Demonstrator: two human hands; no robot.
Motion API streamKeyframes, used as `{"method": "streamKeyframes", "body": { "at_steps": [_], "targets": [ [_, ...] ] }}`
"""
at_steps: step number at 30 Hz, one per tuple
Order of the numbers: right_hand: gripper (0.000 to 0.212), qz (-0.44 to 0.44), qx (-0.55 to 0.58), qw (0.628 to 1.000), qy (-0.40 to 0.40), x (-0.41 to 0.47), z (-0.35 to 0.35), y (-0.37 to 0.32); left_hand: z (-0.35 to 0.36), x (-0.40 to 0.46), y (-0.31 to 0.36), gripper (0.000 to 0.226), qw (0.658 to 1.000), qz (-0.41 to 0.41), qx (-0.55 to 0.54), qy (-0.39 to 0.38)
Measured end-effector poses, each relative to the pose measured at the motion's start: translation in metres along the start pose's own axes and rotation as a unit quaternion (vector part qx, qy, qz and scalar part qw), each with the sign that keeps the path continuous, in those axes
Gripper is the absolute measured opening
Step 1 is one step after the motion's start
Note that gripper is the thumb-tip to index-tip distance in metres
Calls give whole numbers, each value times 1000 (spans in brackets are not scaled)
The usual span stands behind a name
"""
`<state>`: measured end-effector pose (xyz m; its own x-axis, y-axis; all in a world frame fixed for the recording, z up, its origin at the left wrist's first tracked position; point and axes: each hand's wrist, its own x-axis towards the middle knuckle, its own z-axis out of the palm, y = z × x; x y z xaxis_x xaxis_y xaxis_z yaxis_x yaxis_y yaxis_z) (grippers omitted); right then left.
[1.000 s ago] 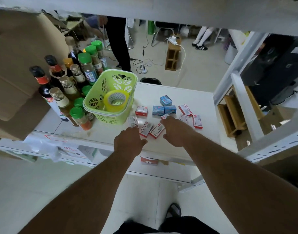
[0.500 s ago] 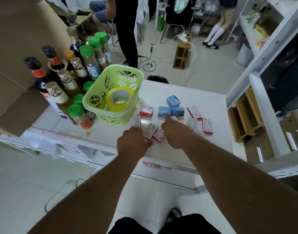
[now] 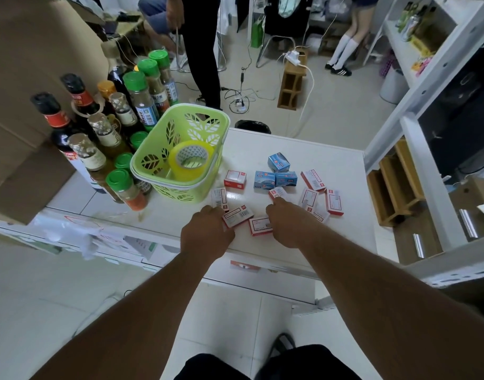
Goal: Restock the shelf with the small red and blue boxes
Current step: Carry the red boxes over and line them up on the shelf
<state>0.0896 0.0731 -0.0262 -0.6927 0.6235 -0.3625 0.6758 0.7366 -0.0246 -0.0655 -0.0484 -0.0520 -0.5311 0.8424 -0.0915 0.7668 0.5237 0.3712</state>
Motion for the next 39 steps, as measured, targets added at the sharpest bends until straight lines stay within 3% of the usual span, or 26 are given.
{"method": "streamKeyframes", "body": {
  "at_steps": [4, 10, 22, 30, 39],
  "targets": [
    [33, 7, 10, 1000, -3, -6, -1, 1, -2, -2, -1, 53, 1000, 14, -17, -13],
    [33, 9, 20, 1000, -5, -14, 0, 5, -4, -6, 2, 35, 997, 50, -63, -14],
    [34, 18, 27, 999, 2, -27, 2, 6, -5, -3, 3, 21, 986, 71, -149, -32],
    [40, 33, 89, 995, -8, -35, -4, 13, -9, -2, 3, 47, 963, 63, -256, -54],
    [34, 50, 184, 982, 5, -66, -20, 14, -21, 3, 3, 39, 956, 73, -267, -94]
  ]
}}
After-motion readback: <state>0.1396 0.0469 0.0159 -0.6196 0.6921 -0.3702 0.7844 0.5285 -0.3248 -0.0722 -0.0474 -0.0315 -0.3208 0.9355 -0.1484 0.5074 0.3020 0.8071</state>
